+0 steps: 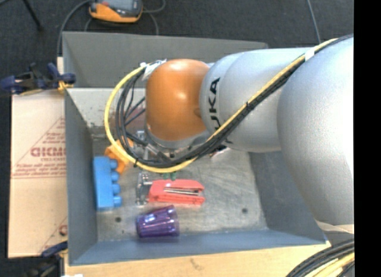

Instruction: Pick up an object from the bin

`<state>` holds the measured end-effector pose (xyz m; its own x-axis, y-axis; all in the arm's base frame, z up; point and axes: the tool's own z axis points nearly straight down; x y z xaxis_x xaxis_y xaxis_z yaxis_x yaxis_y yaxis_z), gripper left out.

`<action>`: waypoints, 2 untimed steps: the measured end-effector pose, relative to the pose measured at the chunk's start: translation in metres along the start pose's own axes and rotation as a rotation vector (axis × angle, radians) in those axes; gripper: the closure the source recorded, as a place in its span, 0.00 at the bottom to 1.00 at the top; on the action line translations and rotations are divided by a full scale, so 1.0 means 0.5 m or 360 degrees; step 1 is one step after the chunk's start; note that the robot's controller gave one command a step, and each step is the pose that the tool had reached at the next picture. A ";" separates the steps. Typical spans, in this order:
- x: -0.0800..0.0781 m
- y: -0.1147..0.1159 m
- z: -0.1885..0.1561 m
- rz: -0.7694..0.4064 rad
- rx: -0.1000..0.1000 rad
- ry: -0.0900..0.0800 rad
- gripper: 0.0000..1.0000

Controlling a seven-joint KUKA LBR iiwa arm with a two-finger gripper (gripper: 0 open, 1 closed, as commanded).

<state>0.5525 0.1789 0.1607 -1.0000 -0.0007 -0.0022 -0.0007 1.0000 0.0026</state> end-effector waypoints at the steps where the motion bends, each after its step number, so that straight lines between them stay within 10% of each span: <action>1: 0.030 -0.159 0.134 0.0071 -0.0008 -0.0033 0.00; 2: 0.052 -0.187 0.121 0.0016 0.0007 -0.0002 0.00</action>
Offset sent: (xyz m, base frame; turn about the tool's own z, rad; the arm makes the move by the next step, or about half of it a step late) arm -0.0305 -0.0718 -0.0240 -0.0316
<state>0.5269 0.0855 0.0998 -0.9999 0.0095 -0.0034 0.0095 1.0000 -0.0016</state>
